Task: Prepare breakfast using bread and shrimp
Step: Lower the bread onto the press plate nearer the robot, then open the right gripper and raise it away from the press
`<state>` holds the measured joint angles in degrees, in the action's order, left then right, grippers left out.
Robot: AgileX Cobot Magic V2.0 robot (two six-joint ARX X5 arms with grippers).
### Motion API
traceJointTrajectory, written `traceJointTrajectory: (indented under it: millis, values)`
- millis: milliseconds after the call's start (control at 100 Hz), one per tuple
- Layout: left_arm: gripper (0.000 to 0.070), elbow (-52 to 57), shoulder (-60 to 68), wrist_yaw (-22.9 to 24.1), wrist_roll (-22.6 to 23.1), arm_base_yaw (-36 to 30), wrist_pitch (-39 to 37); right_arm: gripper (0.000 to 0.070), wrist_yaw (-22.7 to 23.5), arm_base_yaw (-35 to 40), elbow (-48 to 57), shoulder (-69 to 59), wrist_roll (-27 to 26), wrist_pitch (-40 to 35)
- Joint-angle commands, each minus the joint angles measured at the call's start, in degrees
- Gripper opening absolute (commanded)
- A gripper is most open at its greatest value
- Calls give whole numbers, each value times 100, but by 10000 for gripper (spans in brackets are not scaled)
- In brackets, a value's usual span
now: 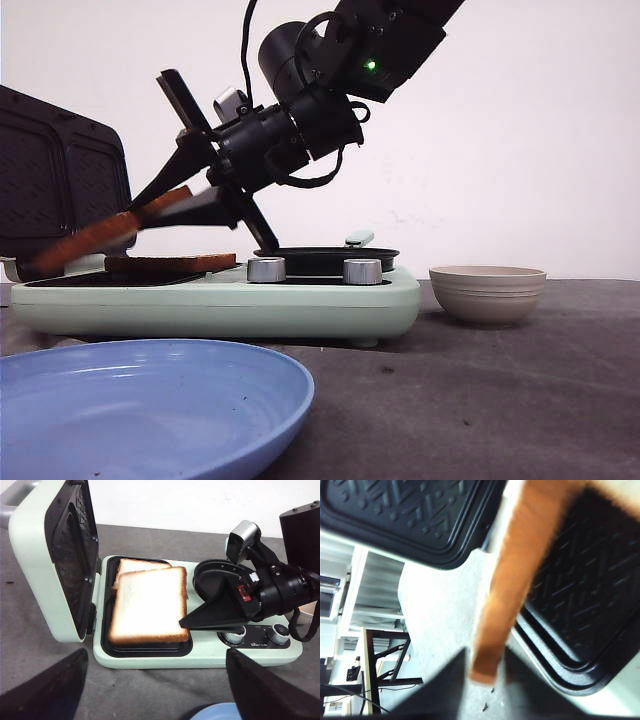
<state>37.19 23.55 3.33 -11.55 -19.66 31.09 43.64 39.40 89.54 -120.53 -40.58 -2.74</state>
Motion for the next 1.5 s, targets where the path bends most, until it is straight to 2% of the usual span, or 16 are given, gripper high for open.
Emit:
traceJointTrajectory:
  millis: [0, 90, 270, 610, 1120, 1490]
  values:
    - [475, 24, 20, 42, 39, -22, -61, 263, -17, 59, 133, -164, 131, 52]
    - [475, 24, 20, 79, 59, -22, -61, 275, -42, 61, 133, -164, 227, 52]
    - [475, 24, 20, 79, 103, -22, -61, 348, -68, 61, 133, -164, 326, 37]
    - [475, 24, 20, 81, 149, -22, -61, 350, -304, 61, 133, -162, 796, -498]
    - [475, 24, 20, 81, 177, -22, -61, 354, -772, 61, 136, -149, 1001, -669]
    - [475, 24, 20, 81, 184, -22, -61, 354, -789, 11, 136, -55, 1086, -713]
